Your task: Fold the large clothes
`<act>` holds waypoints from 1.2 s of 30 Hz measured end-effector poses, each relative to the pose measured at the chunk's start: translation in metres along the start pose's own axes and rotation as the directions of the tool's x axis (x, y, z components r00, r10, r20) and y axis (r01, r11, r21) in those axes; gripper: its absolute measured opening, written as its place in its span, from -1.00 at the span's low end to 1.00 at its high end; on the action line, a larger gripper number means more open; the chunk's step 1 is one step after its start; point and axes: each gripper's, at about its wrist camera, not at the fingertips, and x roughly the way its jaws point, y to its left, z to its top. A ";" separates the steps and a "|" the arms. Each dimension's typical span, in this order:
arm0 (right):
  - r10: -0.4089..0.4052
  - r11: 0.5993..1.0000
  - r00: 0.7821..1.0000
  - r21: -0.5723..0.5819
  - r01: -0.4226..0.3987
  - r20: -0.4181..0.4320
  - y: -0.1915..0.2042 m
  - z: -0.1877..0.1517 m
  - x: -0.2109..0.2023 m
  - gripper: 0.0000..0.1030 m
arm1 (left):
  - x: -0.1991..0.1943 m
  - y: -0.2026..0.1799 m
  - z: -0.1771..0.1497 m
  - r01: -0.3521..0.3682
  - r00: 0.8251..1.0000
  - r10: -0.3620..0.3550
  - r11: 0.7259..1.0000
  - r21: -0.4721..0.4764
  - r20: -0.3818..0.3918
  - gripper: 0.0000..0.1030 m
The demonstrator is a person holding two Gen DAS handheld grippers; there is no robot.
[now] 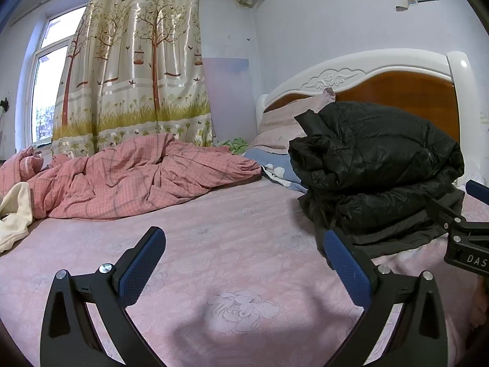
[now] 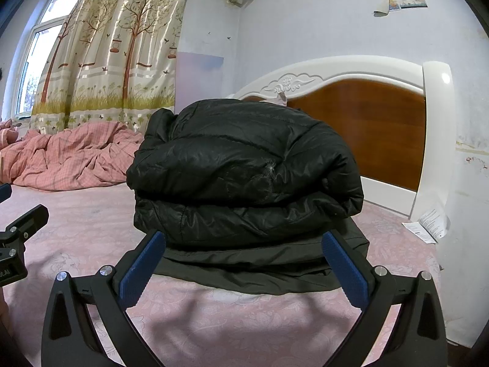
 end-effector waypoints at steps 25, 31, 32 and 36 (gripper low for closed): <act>0.001 1.000 1.000 0.000 -0.001 -0.006 0.001 0.000 0.000 1.00 | 0.001 0.006 -0.004 -0.003 1.000 0.003 1.000 -0.007 -0.021 1.00; 0.002 1.000 1.000 0.001 -0.002 -0.008 0.002 -0.001 -0.001 1.00 | 0.000 0.007 -0.005 -0.003 1.000 0.002 1.000 -0.005 -0.021 1.00; 0.002 1.000 1.000 0.001 -0.002 -0.009 0.002 -0.001 -0.001 1.00 | 0.000 0.007 -0.005 -0.003 1.000 0.003 1.000 -0.005 -0.020 1.00; 0.002 1.000 1.000 0.000 -0.002 -0.009 0.002 -0.001 -0.001 1.00 | 0.001 0.007 -0.005 -0.002 1.000 0.002 1.000 -0.003 -0.021 1.00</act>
